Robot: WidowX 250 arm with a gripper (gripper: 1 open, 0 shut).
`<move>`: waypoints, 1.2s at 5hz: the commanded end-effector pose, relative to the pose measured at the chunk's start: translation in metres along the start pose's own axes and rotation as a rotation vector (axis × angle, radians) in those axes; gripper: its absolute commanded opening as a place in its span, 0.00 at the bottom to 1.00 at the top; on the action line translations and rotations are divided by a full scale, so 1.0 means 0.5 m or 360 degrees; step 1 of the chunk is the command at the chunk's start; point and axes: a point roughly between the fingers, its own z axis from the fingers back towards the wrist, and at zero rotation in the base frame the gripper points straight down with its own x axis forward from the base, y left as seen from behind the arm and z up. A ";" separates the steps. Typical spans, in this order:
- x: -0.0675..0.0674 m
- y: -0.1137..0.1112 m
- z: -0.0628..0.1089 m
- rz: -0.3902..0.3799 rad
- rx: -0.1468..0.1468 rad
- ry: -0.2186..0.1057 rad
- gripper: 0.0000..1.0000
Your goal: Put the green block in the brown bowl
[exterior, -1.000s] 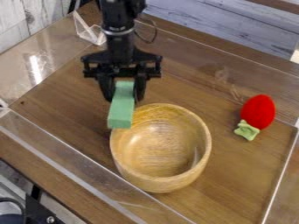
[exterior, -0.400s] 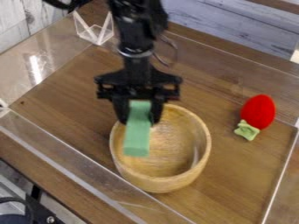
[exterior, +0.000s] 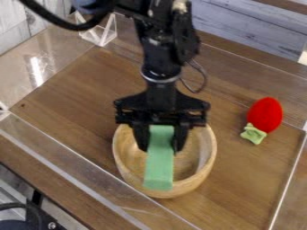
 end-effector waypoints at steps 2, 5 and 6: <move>0.029 0.047 0.014 0.0079 -0.0038 -0.0057 0.00; 0.041 0.051 -0.024 -0.0363 -0.0061 -0.0031 0.00; 0.027 0.046 -0.029 -0.0401 -0.0059 -0.0032 0.00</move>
